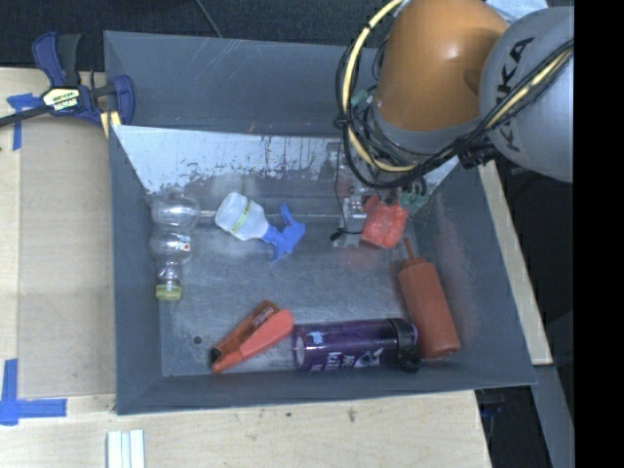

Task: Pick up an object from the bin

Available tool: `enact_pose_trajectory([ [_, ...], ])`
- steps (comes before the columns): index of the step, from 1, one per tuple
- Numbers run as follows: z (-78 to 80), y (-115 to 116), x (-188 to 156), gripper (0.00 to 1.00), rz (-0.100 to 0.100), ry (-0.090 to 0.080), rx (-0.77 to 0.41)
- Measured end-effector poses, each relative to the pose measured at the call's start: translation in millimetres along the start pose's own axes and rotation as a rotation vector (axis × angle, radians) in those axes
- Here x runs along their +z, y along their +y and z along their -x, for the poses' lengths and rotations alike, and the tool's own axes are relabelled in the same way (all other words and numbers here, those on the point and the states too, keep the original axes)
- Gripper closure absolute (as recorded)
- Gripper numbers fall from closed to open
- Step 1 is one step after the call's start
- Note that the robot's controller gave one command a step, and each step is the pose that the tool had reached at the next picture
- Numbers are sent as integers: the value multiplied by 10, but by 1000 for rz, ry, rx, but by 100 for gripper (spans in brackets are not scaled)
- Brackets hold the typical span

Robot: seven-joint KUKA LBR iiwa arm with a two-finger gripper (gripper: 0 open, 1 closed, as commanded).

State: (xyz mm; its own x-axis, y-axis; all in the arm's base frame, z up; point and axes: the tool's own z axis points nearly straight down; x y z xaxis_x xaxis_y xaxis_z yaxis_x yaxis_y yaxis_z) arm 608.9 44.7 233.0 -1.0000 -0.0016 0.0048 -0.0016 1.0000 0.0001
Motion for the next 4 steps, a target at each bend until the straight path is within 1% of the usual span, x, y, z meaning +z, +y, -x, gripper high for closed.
enact_pose_trajectory([
  [1,12,-2,-53,0,0,-9,1],
  [2,-241,-591,294,0,0,-10,-56],
  [3,-102,-785,478,0,-3,-9,74],
  [4,9,-823,885,0,1,-11,101],
])
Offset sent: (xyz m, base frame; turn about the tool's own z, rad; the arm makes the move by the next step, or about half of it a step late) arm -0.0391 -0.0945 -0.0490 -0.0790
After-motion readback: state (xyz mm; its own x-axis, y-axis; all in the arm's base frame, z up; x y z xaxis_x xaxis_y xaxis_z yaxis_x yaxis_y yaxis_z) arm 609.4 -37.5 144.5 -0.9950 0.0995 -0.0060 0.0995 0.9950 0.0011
